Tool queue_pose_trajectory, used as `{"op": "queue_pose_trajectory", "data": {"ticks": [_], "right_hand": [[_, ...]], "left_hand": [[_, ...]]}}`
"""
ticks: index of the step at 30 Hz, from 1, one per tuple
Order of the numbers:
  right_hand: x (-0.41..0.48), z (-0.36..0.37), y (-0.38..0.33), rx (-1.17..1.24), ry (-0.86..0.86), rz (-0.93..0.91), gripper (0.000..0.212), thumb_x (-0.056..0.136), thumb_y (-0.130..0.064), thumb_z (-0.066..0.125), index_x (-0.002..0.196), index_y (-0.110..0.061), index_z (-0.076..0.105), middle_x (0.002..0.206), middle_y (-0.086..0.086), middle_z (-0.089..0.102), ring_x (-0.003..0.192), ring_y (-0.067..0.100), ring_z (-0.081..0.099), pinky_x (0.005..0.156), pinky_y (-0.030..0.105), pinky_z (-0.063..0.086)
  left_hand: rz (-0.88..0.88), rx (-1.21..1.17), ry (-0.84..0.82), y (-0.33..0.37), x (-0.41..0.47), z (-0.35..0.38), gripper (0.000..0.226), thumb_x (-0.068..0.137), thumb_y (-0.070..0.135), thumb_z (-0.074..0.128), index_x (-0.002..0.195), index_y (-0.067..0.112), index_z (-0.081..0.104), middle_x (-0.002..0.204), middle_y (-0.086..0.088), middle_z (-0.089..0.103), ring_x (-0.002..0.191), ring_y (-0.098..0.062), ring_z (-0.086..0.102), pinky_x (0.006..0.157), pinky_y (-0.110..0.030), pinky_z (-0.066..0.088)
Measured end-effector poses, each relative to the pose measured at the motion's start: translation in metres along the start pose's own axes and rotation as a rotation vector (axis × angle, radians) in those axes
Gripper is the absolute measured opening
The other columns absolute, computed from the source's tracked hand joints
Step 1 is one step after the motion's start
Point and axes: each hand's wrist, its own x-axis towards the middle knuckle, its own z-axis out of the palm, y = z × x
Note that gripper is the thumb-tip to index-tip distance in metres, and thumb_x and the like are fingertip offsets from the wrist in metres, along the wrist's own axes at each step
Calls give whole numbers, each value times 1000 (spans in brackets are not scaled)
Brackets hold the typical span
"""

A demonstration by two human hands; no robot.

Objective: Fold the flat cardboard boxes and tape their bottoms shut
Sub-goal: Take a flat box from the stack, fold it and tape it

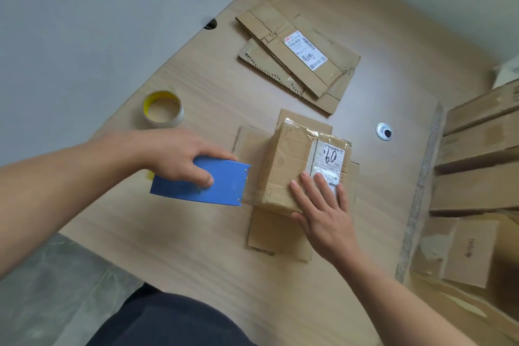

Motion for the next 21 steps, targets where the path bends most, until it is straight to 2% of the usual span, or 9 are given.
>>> {"op": "queue_pose_trajectory", "data": {"ticks": [5, 8, 10, 13, 15, 18, 21], "right_hand": [[1, -6, -4, 12, -52, 20, 56, 96, -52, 35, 150, -35, 34, 159, -6, 33, 148, 21, 28, 115, 51, 20], [2, -9, -6, 37, -68, 34, 56, 96, -55, 35, 149, -37, 39, 159, -6, 34, 147, 22, 29, 114, 51, 20], [2, -10, -6, 57, -87, 46, 57, 97, -59, 33, 150, -39, 37, 160, -7, 32, 148, 21, 27, 115, 51, 19], [1, -11, -8, 86, -103, 67, 57, 97, -62, 30, 150, -42, 34, 160, -8, 30, 149, 20, 25, 116, 51, 17], [1, -12, -10, 107, -106, 88, 57, 97, -63, 31, 150, -44, 34, 160, -9, 30, 149, 20, 25, 117, 50, 15], [0, -13, -13, 143, -146, 129, 57, 96, -66, 28, 150, -49, 28, 162, -15, 20, 152, 16, 14, 120, 49, 8], [1, -13, -17, 166, -168, 165, 59, 95, -69, 21, 151, -53, 21, 163, -19, 11, 153, 12, 2, 122, 49, 1]], "left_hand": [[-61, 145, 100, 7, 24, 18, 61, 85, 55, 55, 140, 63, 30, 78, 29, 37, 76, -7, 41, 57, -20, 27], [-52, 192, 156, 14, 34, 24, 62, 82, 56, 51, 139, 63, 28, 74, 24, 36, 76, -13, 41, 57, -26, 30], [-50, 215, 179, 20, 38, 26, 63, 79, 57, 49, 137, 65, 24, 76, 21, 40, 79, -18, 43, 62, -31, 34], [-56, 263, 230, 27, 42, 29, 65, 78, 57, 46, 136, 65, 19, 105, 12, 60, 90, -22, 51, 66, -33, 34], [-71, 306, 264, 33, 43, 32, 64, 78, 56, 44, 136, 64, 19, 114, 10, 63, 87, -21, 50, 63, -32, 32], [-113, 371, 295, 43, 41, 37, 63, 80, 56, 42, 140, 62, 23, 111, 9, 63, 80, -20, 45, 53, -30, 25], [-151, 418, 326, 57, 36, 41, 57, 82, 53, 43, 138, 57, 31, 91, 8, 59, 75, -22, 44, 54, -31, 28]]}}
